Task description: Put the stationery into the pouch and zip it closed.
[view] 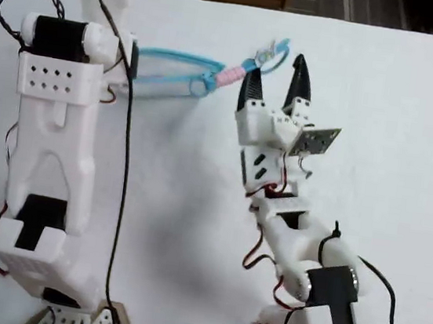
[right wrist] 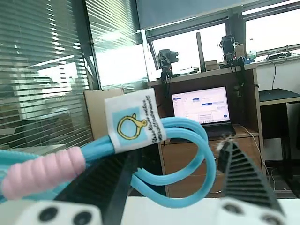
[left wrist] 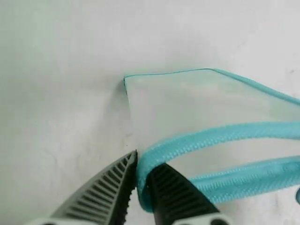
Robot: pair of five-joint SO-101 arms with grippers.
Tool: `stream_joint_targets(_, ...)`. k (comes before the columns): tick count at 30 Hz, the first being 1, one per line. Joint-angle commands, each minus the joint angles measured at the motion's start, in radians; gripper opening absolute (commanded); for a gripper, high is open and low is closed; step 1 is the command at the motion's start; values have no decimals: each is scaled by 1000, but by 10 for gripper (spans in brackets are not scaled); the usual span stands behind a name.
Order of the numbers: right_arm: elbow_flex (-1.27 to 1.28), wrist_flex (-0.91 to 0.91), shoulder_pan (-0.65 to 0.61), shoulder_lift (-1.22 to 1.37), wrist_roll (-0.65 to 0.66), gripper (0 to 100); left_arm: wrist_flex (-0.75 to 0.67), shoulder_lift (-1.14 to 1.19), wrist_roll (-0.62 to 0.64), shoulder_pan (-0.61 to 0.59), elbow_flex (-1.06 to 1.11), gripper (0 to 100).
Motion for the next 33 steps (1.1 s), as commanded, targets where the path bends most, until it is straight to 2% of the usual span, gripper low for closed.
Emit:
stream_joint_targets(1,-60,-18,39,-47,25,262,-12,-12,-17,12,-15,23)
stream_joint_targets(8,-155,-8,97,-47,107,262,-12,-13,-18,12,-15,23)
stream_joint_targets(11,-186,-8,150,-47,112,262,-12,-18,-18,12,-15,23)
stream_joint_targets(13,-226,-4,191,-45,161,262,-12,-18,-18,12,-15,23)
stream_joint_targets(20,-267,163,239,-54,207,262,-12,-18,-15,35,-15,23)
stream_joint_targets(22,-247,229,242,-54,212,262,-12,-18,-15,35,-15,23)
stream_joint_targets(27,-71,392,248,-119,334,262,-12,-18,-17,35,-15,23)
stream_joint_targets(33,198,552,170,-295,377,263,-12,-16,-15,35,-15,23)
